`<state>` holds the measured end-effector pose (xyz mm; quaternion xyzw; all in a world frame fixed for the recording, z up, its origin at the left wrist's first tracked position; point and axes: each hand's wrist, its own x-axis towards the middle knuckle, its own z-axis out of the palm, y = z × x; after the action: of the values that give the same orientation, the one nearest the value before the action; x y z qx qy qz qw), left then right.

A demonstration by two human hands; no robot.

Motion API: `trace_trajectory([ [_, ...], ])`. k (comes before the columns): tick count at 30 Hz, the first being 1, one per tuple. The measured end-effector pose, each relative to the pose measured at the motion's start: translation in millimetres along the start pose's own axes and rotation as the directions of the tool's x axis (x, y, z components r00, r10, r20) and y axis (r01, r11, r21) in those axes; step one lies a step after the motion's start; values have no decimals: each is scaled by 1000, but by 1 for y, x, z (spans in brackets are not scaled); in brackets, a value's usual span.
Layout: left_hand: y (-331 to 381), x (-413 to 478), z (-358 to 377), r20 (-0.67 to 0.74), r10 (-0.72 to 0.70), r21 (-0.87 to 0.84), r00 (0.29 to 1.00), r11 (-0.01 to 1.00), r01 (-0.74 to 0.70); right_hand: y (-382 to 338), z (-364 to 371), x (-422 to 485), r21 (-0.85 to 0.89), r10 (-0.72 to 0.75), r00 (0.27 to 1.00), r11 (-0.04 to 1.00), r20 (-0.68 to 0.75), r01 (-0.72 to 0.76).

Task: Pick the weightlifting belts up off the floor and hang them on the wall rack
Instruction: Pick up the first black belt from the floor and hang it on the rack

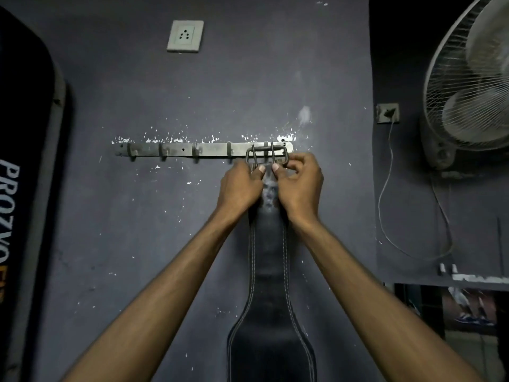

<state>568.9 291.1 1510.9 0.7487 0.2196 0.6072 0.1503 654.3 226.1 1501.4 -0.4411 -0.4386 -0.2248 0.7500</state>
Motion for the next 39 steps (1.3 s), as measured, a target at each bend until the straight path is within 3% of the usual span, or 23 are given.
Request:
trace_trajectory([
  [4, 7, 35, 9, -80, 25, 105, 996, 994, -16, 1, 16, 32, -146, -118, 993, 982, 6, 118],
  [12, 7, 49, 19, -22, 47, 427, 999, 904, -33, 15, 18, 37, -400, -251, 966, 880, 62, 255],
  [17, 12, 50, 9, 38, 23, 487, 999, 872, -39, 3, 11, 35, -460, -204, 973, 857, 109, 231],
  [23, 12, 46, 1, 128, -33, 566, 991, 823, -46, -12, 11, 25, -728, -132, 972, 645, 194, 233],
  [27, 0, 28, 0, 80, 1, 476, 997, 878, -39, -6, 0, 3, -701, -67, 973, 683, 221, 206],
  [34, -27, -28, -15, 158, 54, 475, 986, 871, -124, -6, -15, -40, -585, -41, 975, 794, 217, 164],
  [39, -63, -104, -42, 216, 86, 370, 973, 915, -163, -1, -26, -98, -518, 15, 975, 849, 221, 105],
])
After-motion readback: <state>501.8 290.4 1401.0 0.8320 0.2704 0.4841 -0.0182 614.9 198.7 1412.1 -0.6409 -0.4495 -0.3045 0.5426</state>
